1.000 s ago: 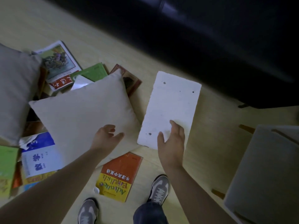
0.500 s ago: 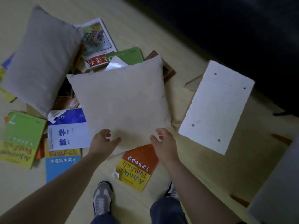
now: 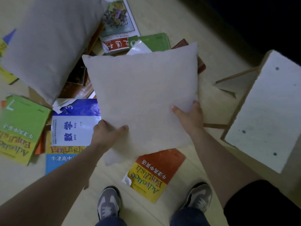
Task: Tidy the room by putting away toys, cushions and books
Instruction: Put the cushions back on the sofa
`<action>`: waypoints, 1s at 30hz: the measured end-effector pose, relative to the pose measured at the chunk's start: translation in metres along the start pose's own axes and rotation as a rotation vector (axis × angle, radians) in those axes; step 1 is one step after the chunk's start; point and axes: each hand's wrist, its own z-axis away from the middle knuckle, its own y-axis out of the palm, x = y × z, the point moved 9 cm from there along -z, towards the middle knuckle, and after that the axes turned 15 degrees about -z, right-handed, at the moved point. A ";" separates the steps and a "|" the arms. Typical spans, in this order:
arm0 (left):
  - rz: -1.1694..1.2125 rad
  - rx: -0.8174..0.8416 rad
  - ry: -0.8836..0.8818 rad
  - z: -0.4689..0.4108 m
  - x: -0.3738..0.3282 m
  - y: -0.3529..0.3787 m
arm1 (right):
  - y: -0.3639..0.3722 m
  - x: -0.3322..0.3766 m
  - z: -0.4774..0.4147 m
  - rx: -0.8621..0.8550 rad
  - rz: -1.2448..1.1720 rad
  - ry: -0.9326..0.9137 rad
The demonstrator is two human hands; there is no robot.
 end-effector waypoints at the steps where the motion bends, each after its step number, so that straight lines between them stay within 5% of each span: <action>1: 0.028 0.014 0.005 -0.005 0.002 0.001 | 0.004 -0.003 -0.006 0.001 -0.021 0.010; 15: 0.238 0.042 -0.009 -0.016 0.000 0.010 | 0.015 -0.020 -0.005 -0.040 -0.281 0.123; 25: 0.217 -0.043 -0.002 0.058 0.011 -0.070 | -0.023 0.021 0.074 -0.308 -0.061 0.035; 30: 0.207 -0.048 0.001 0.115 0.020 -0.117 | -0.052 0.055 0.147 -0.345 -0.149 0.031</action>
